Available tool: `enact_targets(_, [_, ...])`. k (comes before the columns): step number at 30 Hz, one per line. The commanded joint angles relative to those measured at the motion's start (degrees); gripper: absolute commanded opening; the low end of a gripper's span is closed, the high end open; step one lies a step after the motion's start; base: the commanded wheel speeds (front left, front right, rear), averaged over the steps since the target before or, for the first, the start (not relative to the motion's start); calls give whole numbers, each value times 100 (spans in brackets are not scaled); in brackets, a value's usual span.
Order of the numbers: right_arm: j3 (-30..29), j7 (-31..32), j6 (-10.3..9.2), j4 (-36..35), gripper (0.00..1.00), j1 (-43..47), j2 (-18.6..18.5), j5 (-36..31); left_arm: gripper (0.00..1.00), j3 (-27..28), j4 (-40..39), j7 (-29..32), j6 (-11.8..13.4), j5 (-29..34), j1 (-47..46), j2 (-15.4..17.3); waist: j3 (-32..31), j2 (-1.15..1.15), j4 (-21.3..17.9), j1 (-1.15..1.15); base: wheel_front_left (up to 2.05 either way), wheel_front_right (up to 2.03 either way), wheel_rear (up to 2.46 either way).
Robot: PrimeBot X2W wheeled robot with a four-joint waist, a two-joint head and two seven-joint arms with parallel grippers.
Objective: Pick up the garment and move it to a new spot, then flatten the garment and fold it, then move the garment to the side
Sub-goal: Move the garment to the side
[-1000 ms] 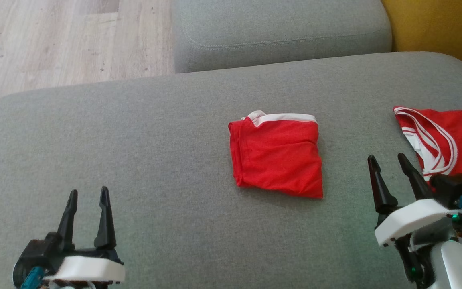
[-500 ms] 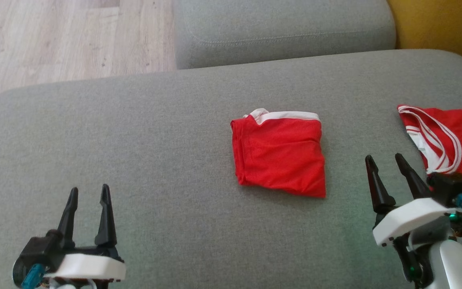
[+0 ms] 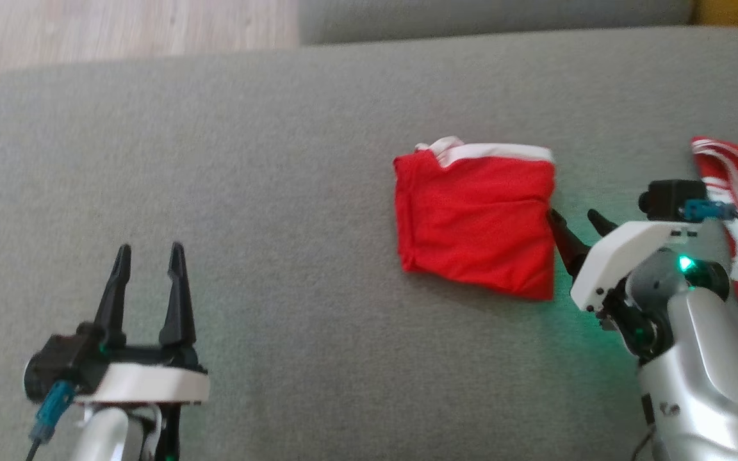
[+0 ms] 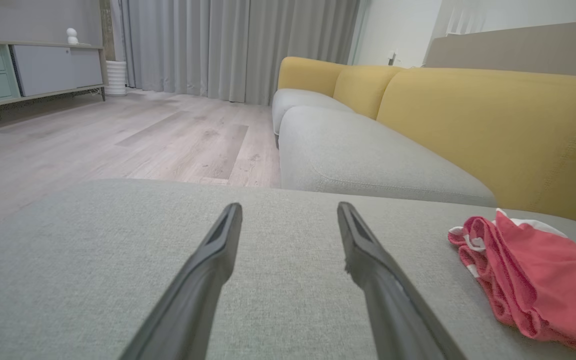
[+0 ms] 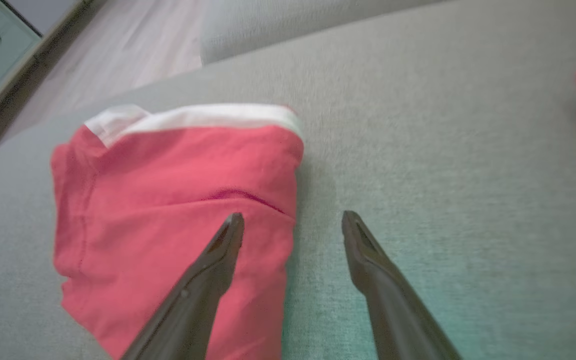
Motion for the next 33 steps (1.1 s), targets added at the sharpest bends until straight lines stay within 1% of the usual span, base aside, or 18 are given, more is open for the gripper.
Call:
enact_targets(1, [102,56,39,-50,100,-270,69,18,100,144,-196,4,0,54,-264,99,249,0,181,-1,0,0,0])
enact_targets(3, [83,201,39,384,100,-499,109,35,100,95,-197,-9,-18,56,-386,81,424,0,303,-1,0,0,0])
enact_targets(8, [289,508,39,871,100,-676,134,348,100,77,-137,-50,-21,50,-470,66,509,0,359,-1,0,0,0])
enact_targets(9, [368,588,39,912,80,-693,136,413,100,81,-123,-58,-15,47,-471,67,506,0,345,-1,0,0,0])
enact_targets(10, [438,644,39,930,42,-710,136,465,100,88,-110,-65,-10,42,-465,68,496,0,320,-1,0,0,0])
enact_targets(11, [438,644,39,930,42,-710,136,465,100,88,-110,-65,-10,42,-465,68,496,0,320,-1,0,0,0])
enact_targets(12, [496,664,39,919,0,-731,137,509,100,90,-99,-72,-7,36,-462,65,487,0,293,-1,0,0,0])
enact_targets(16, [748,703,39,765,0,-810,-4,594,100,100,-65,-94,-10,13,-471,74,434,0,113,-1,0,0,0])
enact_targets(19, [1082,719,39,557,0,-917,-241,632,100,115,-56,-107,-20,-6,-482,100,412,0,-86,-1,0,0,0])
enact_targets(21, [1418,776,39,373,0,-1055,-478,642,100,137,-67,-115,-23,-21,-476,129,410,0,-262,-1,0,0,0])
enact_targets(24, [1998,1030,39,-7,0,-1354,-994,758,100,164,-115,-123,-29,-39,-481,177,455,0,-545,-1,0,0,0])
enact_targets(28, [2783,1473,39,-576,0,-1855,-1964,921,100,191,-246,-131,-12,-39,-551,220,638,0,-935,-1,0,0,0])
enact_targets(30, [3027,1611,39,-725,0,-2087,-2436,973,100,185,-298,-129,-10,-37,-629,238,766,0,-1101,-1,0,0,0])
enact_targets(33, [3195,1653,39,-703,0,-2386,-2981,1036,100,147,-361,-111,-13,-25,-785,247,964,0,-1294,-1,0,0,0])
